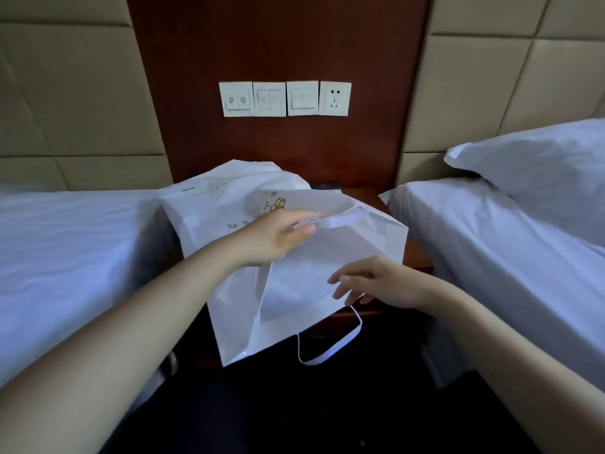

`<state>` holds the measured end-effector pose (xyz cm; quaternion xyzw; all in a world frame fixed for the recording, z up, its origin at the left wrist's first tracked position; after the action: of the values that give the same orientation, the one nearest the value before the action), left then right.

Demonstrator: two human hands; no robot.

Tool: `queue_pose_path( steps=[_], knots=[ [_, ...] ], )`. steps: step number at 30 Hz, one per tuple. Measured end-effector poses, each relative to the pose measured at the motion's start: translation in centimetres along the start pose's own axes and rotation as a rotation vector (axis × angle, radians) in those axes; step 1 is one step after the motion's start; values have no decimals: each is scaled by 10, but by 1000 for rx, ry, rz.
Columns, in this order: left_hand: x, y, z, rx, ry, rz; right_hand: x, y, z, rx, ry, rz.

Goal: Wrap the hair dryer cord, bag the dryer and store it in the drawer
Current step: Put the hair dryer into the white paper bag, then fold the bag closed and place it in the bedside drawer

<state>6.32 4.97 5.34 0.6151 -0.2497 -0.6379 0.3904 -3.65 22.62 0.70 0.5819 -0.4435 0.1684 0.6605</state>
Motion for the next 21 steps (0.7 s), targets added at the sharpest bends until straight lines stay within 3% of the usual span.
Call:
queue_pose_path(
  steps=[4, 13, 18, 21],
  knots=[
    [6, -38, 11, 118, 74, 21, -19, 9, -26, -29, -29, 21],
    [39, -82, 15, 436, 211, 393, -36, 27, -35, -232, -25, 112],
    [51, -74, -6, 372, 216, 286, -41, 27, 6, -531, 54, -279],
    [62, -62, -23, 321, 240, 235, -44, 29, 32, -711, -12, -553]
  ],
)
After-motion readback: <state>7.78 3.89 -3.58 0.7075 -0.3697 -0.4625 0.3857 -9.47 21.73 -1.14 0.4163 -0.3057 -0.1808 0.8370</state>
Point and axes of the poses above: each hand's wrist, its own z-axis towards the middle knuckle, its own y-axis out of the back of the hand, x = y × z, the point moved 1 cm from there along z, towards the middle knuckle, and after that the axes turned 6 degrees about y, right-handed, at the moved point
